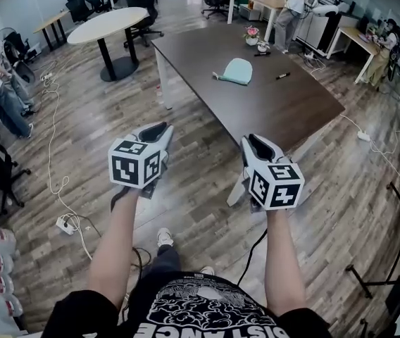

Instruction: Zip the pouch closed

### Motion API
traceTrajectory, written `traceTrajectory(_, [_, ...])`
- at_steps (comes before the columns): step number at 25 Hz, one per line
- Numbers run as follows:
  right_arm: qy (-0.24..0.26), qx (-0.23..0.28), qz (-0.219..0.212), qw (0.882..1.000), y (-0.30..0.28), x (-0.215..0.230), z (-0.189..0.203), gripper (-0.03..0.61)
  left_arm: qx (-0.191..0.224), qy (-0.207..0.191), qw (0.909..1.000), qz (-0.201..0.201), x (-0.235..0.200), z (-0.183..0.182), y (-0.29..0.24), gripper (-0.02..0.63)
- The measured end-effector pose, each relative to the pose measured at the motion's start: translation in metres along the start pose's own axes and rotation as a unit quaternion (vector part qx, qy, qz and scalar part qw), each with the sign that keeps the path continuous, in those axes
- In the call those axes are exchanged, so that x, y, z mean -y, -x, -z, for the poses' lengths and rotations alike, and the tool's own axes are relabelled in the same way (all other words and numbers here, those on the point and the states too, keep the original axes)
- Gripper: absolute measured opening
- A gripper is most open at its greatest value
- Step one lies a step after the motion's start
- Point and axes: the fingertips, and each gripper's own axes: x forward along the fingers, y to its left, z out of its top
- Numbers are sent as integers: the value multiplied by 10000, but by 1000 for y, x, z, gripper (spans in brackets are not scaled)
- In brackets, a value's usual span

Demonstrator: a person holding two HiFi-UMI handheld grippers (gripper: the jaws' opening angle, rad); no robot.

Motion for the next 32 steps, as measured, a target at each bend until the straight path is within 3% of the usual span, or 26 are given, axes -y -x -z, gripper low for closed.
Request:
traceTrajectory(16, [-290,-99,787,9964,-88,1,-22,250,-65,29,9964,846,-87,-33,-85,198])
traceTrajectory(27, [-598,-3,1332,9893,-132,4,-36,365,-109,-18,9937,1119,-144,-46,-122,301])
traceTrajectory(32, [-549,-146,1759,9828,-149,7,-36,430,-134,-84,9918,1265,-161,-49,-134,319])
